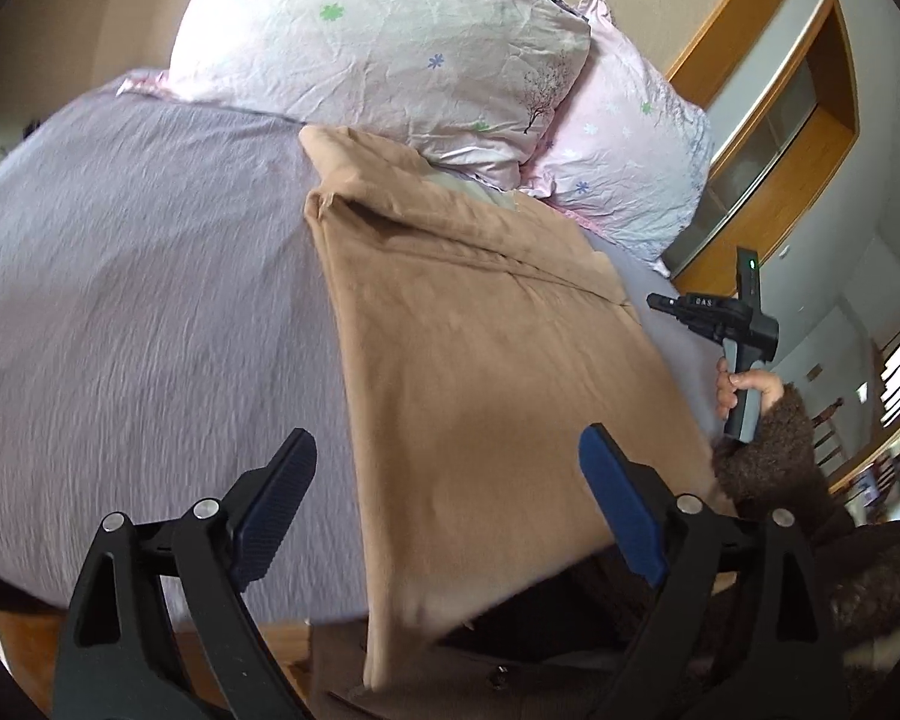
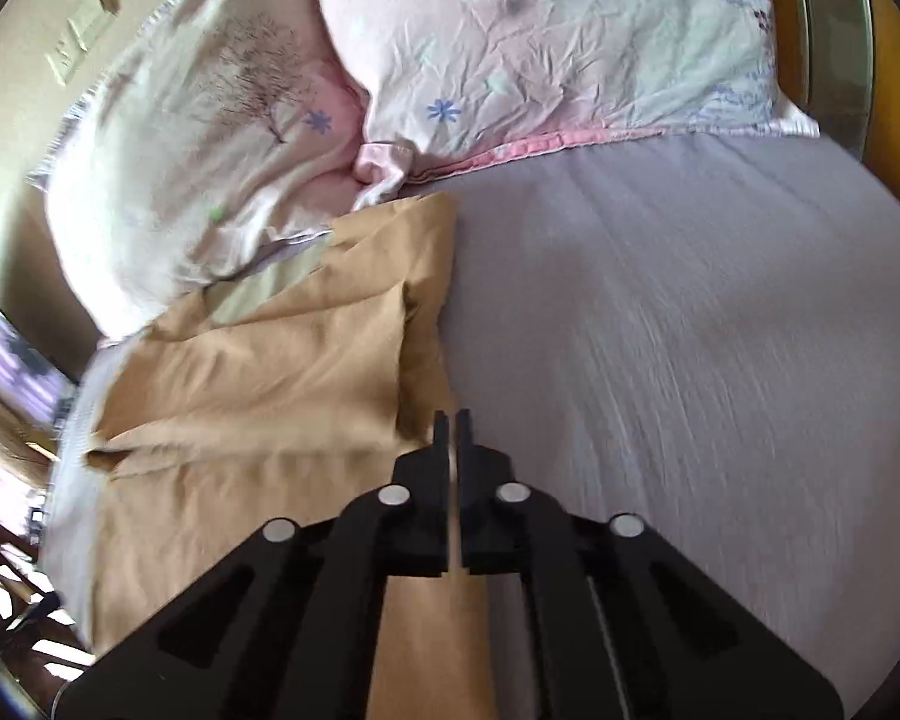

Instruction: Fold small clothes

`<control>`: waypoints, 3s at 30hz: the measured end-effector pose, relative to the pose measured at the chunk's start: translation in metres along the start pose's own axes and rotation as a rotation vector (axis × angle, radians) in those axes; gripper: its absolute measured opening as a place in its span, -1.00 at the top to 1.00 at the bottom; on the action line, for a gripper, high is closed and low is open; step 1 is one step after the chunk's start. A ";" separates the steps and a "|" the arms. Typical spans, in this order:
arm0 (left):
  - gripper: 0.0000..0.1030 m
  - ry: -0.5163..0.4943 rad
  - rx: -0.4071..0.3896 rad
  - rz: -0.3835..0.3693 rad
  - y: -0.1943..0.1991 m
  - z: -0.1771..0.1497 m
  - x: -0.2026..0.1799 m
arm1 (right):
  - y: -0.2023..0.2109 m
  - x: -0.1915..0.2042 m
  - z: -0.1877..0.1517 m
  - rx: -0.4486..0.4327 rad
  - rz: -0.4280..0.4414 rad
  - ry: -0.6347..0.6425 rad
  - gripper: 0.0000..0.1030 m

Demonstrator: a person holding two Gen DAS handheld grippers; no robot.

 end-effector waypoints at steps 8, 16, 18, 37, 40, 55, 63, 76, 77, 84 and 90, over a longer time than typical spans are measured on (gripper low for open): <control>-0.76 0.074 0.031 -0.106 0.033 -0.077 0.015 | 0.125 0.000 -0.141 -0.019 0.421 0.059 -0.50; -0.75 0.114 0.106 -0.091 -0.001 -0.102 0.024 | 0.103 -0.032 -0.215 0.118 0.442 -0.045 -0.54; -0.75 0.143 0.099 -0.091 -0.009 -0.099 0.027 | 0.086 -0.025 -0.219 0.151 0.463 -0.036 -0.54; 0.92 0.250 -0.059 -0.267 0.009 0.050 -0.003 | 0.123 0.068 -0.075 -0.120 0.721 0.153 0.89; 0.92 0.290 -0.086 -0.201 -0.031 0.122 0.014 | 0.092 0.075 -0.002 -0.187 0.660 0.093 0.89; 0.91 0.569 -0.015 -0.140 -0.185 0.248 0.094 | -0.147 0.019 0.108 -0.019 0.319 -0.335 0.88; -0.74 0.693 -0.185 -0.143 -0.152 0.272 0.131 | -0.167 0.022 0.129 -0.071 0.275 -0.341 -0.23; -0.73 0.514 0.094 -0.144 -0.145 0.188 0.072 | -0.079 0.048 0.106 -0.213 0.211 -0.087 -0.62; -0.69 0.501 0.109 -0.131 -0.148 0.181 0.067 | -0.076 0.046 0.104 -0.213 0.219 -0.088 -0.63; 0.45 0.531 0.130 -0.081 -0.170 0.166 0.069 | -0.053 0.036 0.088 -0.257 0.303 -0.129 -0.74; 0.57 0.537 0.061 -0.164 -0.153 0.197 0.032 | -0.038 0.030 0.087 -0.321 0.393 -0.196 -0.74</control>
Point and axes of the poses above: each gripper's, at about its wrist camera, not at the fingertips, and y roughly against the way its jaws point, x to its left, z to its top, the point moved 10 cm from there along -y, roughly the way its jaws point, and after that the axes turned 4 degrees about y, right-handed, at the moved point
